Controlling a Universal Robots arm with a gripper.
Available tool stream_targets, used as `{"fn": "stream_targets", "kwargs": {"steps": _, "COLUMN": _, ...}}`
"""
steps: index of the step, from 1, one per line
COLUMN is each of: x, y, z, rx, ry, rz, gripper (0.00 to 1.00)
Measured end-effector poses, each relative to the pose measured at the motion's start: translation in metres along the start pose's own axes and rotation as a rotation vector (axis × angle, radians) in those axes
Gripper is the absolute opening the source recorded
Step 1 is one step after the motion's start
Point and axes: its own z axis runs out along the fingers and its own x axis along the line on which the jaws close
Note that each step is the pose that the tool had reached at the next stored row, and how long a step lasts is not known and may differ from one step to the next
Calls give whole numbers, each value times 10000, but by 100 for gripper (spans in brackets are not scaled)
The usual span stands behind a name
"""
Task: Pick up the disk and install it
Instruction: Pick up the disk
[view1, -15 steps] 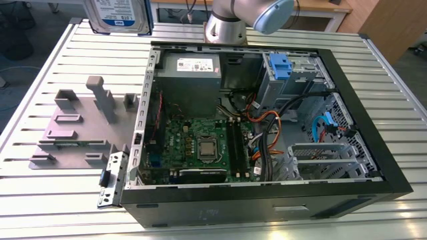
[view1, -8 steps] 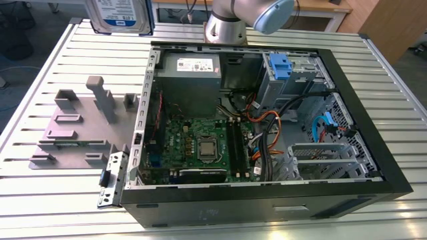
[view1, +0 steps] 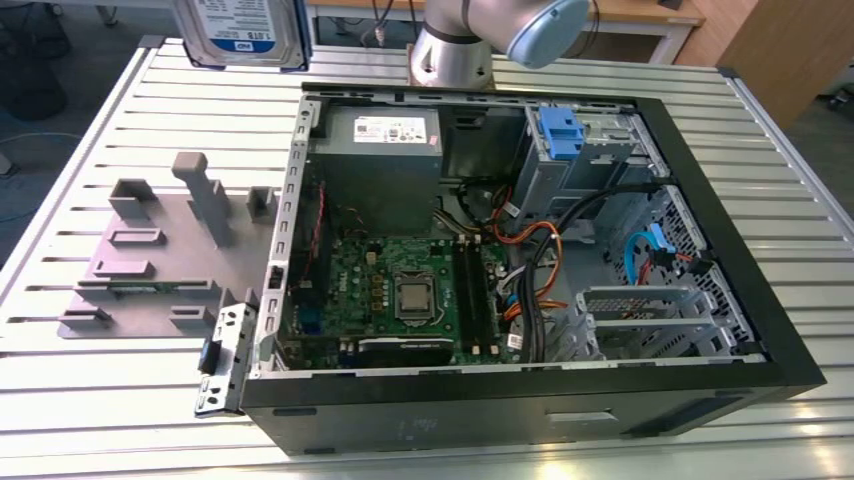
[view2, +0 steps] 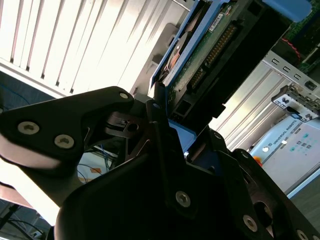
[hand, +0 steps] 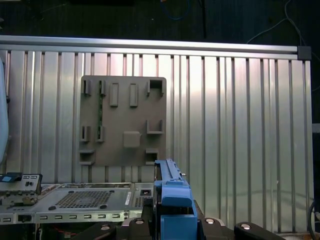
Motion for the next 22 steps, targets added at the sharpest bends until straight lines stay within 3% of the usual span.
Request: {"fn": "stream_targets", "kwargs": {"steps": 22, "x": -1, "y": -73, "z": -2, "rx": 0, "ry": 0, "rz": 0, "gripper": 37}}
